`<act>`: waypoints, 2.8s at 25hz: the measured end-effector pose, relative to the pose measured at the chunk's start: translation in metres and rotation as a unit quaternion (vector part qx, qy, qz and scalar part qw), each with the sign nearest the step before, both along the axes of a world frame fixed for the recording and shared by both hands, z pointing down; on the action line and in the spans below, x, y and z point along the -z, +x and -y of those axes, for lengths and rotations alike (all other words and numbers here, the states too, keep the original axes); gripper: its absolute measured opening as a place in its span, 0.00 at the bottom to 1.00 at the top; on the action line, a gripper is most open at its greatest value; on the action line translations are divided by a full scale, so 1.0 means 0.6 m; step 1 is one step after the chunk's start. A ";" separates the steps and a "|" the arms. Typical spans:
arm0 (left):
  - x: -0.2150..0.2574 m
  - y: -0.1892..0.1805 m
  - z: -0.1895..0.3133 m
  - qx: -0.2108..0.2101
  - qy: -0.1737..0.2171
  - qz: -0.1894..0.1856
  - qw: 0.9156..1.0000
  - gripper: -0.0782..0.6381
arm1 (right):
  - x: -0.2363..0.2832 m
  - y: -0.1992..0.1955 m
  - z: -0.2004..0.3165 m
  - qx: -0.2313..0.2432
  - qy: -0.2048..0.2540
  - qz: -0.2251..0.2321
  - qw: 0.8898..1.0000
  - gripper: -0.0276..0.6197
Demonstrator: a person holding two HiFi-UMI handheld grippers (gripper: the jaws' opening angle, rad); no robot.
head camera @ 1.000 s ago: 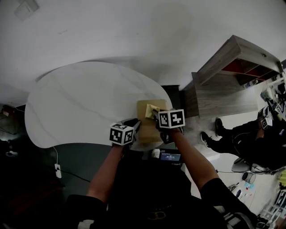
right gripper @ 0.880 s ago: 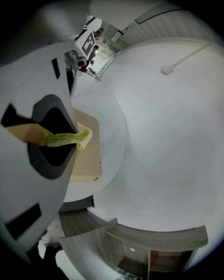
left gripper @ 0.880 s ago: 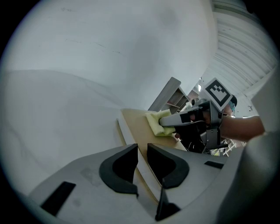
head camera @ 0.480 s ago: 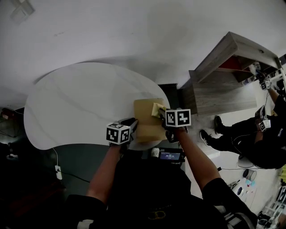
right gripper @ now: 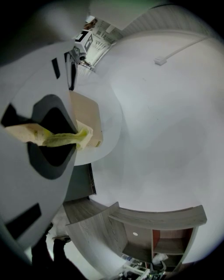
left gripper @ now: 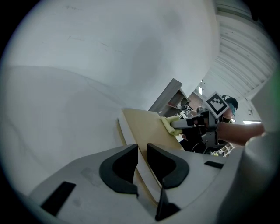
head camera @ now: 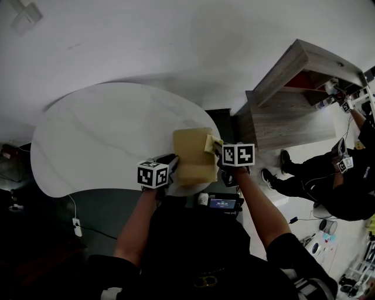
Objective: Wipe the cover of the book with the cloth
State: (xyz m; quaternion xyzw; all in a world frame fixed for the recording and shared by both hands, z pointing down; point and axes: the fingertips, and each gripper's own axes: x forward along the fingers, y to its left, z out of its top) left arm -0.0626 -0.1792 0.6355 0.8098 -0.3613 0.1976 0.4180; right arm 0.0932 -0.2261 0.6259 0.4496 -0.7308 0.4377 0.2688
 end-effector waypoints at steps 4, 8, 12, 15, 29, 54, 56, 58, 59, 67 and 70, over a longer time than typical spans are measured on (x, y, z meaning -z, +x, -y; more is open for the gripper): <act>-0.001 0.000 0.000 0.000 0.001 0.000 1.000 0.21 | -0.002 0.003 -0.001 -0.005 0.000 -0.002 1.000 0.18; -0.002 0.001 0.000 0.000 0.001 0.002 1.000 0.21 | -0.001 0.003 -0.001 -0.004 0.001 -0.007 1.000 0.18; -0.001 0.001 0.000 -0.001 0.001 0.002 1.000 0.21 | -0.002 0.004 -0.002 -0.005 0.001 -0.009 1.000 0.18; -0.001 0.000 0.001 0.000 0.001 0.001 1.000 0.21 | 0.001 0.002 -0.001 -0.003 0.002 -0.010 1.000 0.18; -0.001 0.001 0.001 0.002 -0.003 -0.002 1.000 0.20 | 0.050 -0.111 -0.017 0.071 0.004 0.056 0.996 0.18; -0.002 0.000 0.001 0.000 -0.004 -0.011 1.000 0.20 | 0.000 -0.183 -0.058 0.120 -0.026 0.036 0.992 0.18; -0.003 0.000 0.000 0.001 -0.006 -0.012 1.000 0.20 | 0.000 -0.183 -0.058 0.120 -0.024 0.036 0.992 0.18; -0.002 0.000 0.000 0.001 -0.007 -0.012 1.000 0.20 | 0.000 -0.182 -0.058 0.121 -0.023 0.035 0.992 0.18; -0.002 0.000 0.000 0.001 -0.007 -0.012 1.000 0.20 | 0.001 -0.181 -0.058 0.121 -0.023 0.034 0.992 0.18; -0.001 0.000 0.001 0.002 -0.008 -0.011 1.000 0.20 | 0.002 -0.153 -0.052 0.111 -0.025 0.028 0.993 0.18; -0.001 0.001 0.001 0.003 -0.008 -0.012 1.000 0.20 | 0.003 -0.136 -0.049 0.103 -0.025 0.026 0.994 0.18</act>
